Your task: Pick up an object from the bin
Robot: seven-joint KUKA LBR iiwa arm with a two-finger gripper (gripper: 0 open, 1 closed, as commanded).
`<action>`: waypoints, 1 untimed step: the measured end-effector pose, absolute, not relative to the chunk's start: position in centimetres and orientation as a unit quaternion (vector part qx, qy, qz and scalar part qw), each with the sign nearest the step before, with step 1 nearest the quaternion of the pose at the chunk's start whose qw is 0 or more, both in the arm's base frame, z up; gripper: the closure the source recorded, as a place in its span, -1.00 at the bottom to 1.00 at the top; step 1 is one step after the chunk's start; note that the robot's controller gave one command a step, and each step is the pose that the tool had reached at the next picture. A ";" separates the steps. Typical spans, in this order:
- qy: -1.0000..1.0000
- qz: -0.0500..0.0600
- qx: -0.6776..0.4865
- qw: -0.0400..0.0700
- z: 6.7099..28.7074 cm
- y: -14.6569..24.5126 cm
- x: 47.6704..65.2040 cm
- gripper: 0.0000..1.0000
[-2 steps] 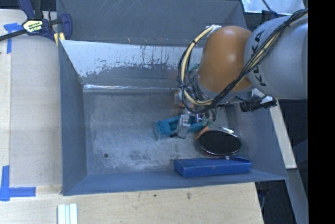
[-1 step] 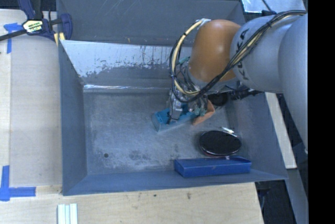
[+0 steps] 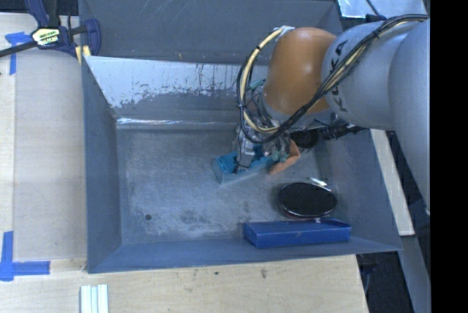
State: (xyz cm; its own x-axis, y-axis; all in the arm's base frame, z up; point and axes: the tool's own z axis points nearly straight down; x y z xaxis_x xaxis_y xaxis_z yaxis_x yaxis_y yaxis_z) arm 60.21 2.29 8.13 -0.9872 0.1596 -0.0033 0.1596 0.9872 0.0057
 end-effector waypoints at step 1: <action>0.997 0.003 0.080 0.003 8.3 2.3 60.1 1.00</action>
Offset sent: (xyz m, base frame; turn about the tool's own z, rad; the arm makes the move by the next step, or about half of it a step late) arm 0.0229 0.0067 -0.0113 -0.4335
